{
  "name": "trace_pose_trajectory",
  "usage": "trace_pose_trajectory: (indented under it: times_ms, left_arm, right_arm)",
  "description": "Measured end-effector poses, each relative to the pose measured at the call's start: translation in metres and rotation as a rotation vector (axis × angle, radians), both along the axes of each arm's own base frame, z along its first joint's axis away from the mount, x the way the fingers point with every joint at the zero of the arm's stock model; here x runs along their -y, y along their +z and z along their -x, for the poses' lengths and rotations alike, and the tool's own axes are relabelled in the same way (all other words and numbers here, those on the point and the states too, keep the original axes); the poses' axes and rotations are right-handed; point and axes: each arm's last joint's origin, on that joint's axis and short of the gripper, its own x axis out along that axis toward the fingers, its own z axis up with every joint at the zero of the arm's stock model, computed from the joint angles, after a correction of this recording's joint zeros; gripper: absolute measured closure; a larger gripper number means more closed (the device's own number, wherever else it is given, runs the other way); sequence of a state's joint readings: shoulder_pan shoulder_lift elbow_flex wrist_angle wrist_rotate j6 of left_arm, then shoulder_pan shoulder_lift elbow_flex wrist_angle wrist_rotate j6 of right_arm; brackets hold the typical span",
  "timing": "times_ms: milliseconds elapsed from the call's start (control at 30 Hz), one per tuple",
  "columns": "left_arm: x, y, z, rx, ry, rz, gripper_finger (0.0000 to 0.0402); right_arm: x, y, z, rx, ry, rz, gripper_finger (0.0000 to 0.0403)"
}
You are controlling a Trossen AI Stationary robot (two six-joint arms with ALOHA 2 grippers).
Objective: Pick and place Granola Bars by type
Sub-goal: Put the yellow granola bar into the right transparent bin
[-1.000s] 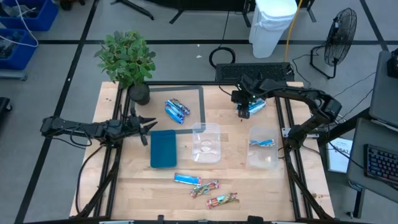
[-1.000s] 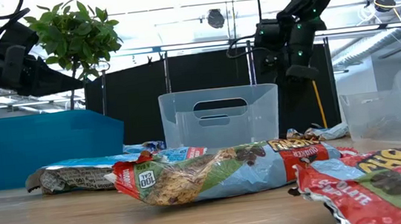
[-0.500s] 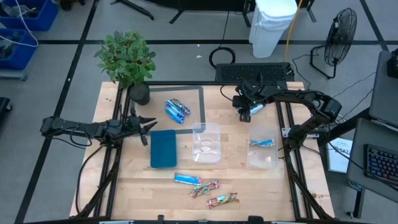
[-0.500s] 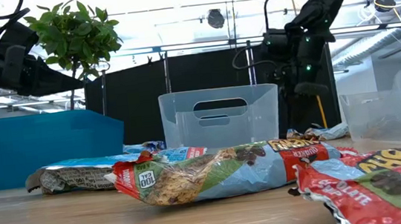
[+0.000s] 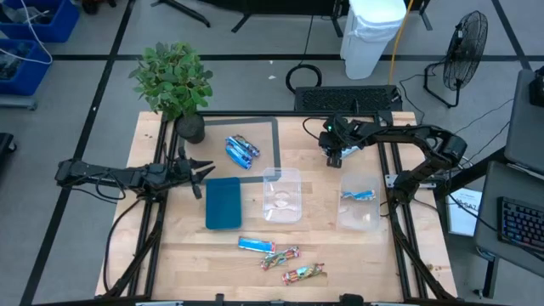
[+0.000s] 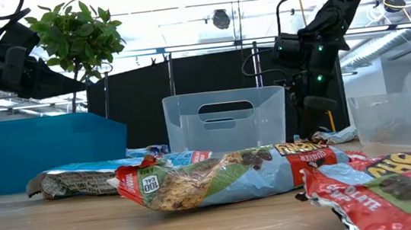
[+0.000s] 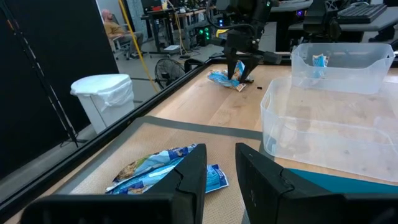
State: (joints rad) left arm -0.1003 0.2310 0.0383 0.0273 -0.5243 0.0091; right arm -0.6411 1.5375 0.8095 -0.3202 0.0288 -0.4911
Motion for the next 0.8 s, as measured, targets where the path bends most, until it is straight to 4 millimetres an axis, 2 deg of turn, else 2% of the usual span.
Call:
trace_pose_trajectory:
  times_ms: [200, 500, 800]
  left_arm:
    - [0.0000, 0.0000, 0.0000, 0.003, 0.001, 0.007, 0.0309]
    - [0.0000, 0.0000, 0.0000, 0.005, 0.002, 0.011, 0.0309]
    - [0.0000, 0.0000, 0.0000, 0.006, 0.002, 0.013, 0.0309]
  right_arm:
    - [0.0000, -0.0002, 0.0000, 0.013, -0.037, -0.013, 0.0278]
    - [0.0000, -0.0001, 0.0000, 0.013, -0.038, -0.012, 0.0394]
    - [0.0000, 0.0000, -0.0007, 0.022, -0.044, -0.015, 0.0402]
